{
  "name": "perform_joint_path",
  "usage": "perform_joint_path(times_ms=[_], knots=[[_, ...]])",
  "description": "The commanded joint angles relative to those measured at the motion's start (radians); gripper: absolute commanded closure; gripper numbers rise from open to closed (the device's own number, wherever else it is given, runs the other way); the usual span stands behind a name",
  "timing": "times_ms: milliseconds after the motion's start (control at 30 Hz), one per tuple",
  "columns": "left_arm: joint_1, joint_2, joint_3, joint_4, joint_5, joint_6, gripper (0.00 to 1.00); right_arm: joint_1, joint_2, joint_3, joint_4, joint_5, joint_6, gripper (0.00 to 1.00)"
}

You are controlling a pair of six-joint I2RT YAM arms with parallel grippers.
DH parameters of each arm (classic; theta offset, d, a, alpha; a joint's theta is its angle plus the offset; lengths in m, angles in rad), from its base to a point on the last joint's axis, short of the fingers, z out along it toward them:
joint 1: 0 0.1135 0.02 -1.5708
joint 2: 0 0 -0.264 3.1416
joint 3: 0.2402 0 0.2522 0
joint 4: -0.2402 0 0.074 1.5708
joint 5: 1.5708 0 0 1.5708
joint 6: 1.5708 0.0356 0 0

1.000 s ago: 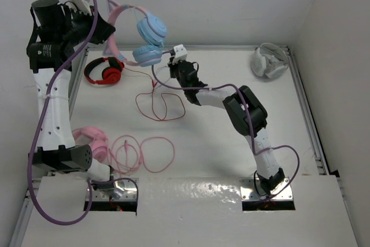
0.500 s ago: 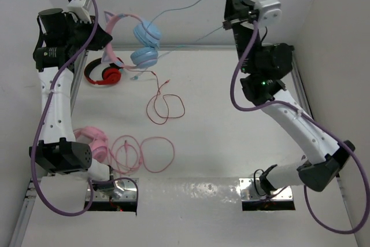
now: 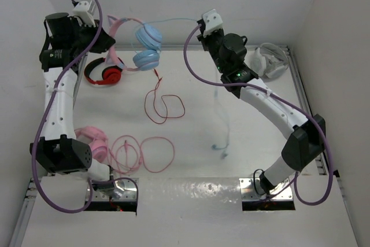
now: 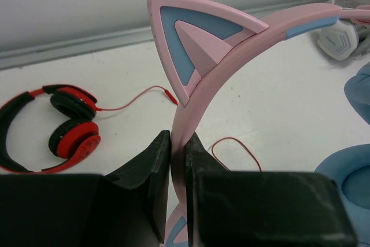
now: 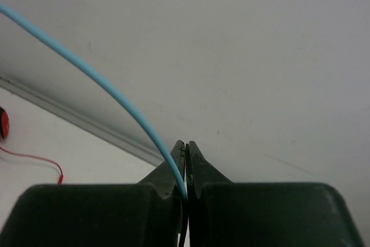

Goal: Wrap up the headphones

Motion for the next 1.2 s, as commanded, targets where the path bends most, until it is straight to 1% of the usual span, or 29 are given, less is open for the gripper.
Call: perform_joint_path(times_ms=[0,67,100,133,200,233,300,333,400,467,500,567,600,633,733,900,1000,1167], knots=[[-0.038,-0.013,-0.026,0.094,0.026,-0.026,1.0,-0.039,-0.039,-0.024,-0.061,-0.028,0.028,1.0],[-0.076,-0.002,-0.052,0.094,-0.009,-0.009,1.0,-0.067,-0.042,-0.062,-0.078,-0.048,0.033,1.0],[-0.09,0.004,-0.058,0.093,-0.034,0.017,1.0,-0.07,-0.048,-0.079,-0.069,-0.068,0.014,1.0],[-0.12,0.017,-0.068,0.093,-0.095,0.029,1.0,-0.07,-0.058,-0.113,-0.06,-0.079,-0.045,1.0],[-0.147,0.045,-0.066,0.068,-0.141,0.075,1.0,-0.07,-0.085,-0.115,-0.079,-0.128,-0.075,1.0],[-0.186,0.082,-0.059,0.059,-0.16,0.092,1.0,-0.07,-0.09,-0.081,-0.101,-0.136,-0.076,1.0],[-0.222,0.122,-0.045,0.006,-0.162,0.156,1.0,-0.068,-0.094,-0.04,-0.145,-0.142,-0.087,1.0],[-0.263,0.154,-0.042,-0.008,-0.154,0.177,1.0,-0.068,-0.095,-0.003,-0.155,-0.14,-0.095,1.0],[-0.301,0.166,-0.054,-0.036,-0.131,0.233,1.0,-0.068,-0.079,0.04,-0.187,-0.131,-0.113,1.0],[-0.366,0.153,-0.092,-0.035,-0.126,0.27,1.0,-0.073,-0.055,0.129,-0.22,-0.084,-0.128,1.0],[-0.404,0.133,-0.106,-0.026,-0.132,0.28,1.0,-0.083,-0.018,0.16,-0.254,-0.073,-0.136,1.0],[-0.433,0.107,-0.141,-0.019,-0.125,0.299,1.0,-0.106,0.026,0.265,-0.317,-0.059,-0.124,1.0],[-0.456,0.081,-0.152,-0.012,-0.117,0.303,1.0,-0.131,0.075,0.331,-0.335,-0.059,-0.096,1.0],[-0.463,0.07,-0.167,-0.009,-0.112,0.301,1.0,-0.142,0.097,0.356,-0.351,-0.059,-0.086,1.0],[-0.49,0.035,-0.184,-0.01,-0.102,0.3,1.0,-0.168,0.166,0.402,-0.362,-0.036,-0.072,1.0],[-0.55,0.004,-0.206,-0.045,-0.088,0.333,1.0,-0.234,0.261,0.511,-0.429,-0.036,0.031,1.0],[-0.597,0.004,-0.218,-0.056,-0.121,0.347,1.0,-0.249,0.315,0.577,-0.463,-0.016,0.054,1.0],[-0.66,0.028,-0.229,-0.059,-0.14,0.359,1.0,-0.249,0.353,0.611,-0.478,-0.022,0.057,1.0]])
